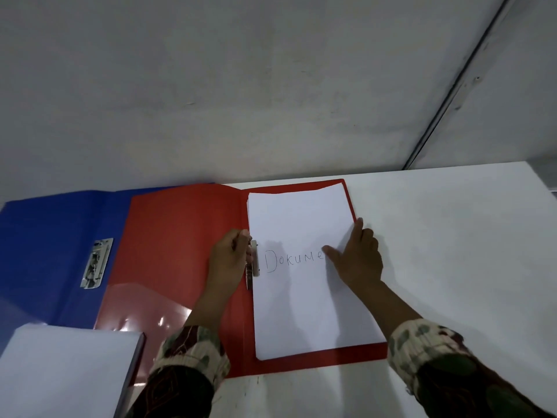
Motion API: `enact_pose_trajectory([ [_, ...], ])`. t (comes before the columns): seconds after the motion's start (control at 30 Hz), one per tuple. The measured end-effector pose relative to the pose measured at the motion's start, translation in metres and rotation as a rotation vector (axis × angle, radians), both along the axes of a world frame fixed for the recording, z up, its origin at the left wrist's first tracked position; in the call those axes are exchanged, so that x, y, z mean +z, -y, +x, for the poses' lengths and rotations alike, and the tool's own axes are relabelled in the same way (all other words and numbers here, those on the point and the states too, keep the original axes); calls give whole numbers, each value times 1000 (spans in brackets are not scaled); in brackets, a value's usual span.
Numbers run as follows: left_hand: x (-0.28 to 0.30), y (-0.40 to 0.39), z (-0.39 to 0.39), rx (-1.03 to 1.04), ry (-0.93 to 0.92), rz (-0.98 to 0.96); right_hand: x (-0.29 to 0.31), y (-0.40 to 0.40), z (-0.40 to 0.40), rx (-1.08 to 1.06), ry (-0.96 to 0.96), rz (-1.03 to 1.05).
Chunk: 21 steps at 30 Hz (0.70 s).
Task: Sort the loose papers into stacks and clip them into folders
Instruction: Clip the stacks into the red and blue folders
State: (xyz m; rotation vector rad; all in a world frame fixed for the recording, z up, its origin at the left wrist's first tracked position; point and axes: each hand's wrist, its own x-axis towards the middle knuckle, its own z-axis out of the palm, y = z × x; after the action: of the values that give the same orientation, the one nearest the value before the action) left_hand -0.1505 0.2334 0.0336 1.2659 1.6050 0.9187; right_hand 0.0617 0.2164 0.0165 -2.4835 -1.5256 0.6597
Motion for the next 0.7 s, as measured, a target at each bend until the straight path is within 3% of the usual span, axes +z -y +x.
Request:
enact_pose_trajectory([
  [0.13,7,9,0,142,100,-111,6,10,-7,76,82,8],
  [0.23,8,18,-5,225,239,-283,8,26,-21,279,100,67],
  [0.33,5,23,-10,223,238,-351,2,40,-35,414,61,-1],
  [0.5,4,24,-20,209,155,-438,-1,39,-38,402,39,-52],
  [0.7,-16,24,-26,123,-120,-352,-3,39,-39,414,70,-67],
])
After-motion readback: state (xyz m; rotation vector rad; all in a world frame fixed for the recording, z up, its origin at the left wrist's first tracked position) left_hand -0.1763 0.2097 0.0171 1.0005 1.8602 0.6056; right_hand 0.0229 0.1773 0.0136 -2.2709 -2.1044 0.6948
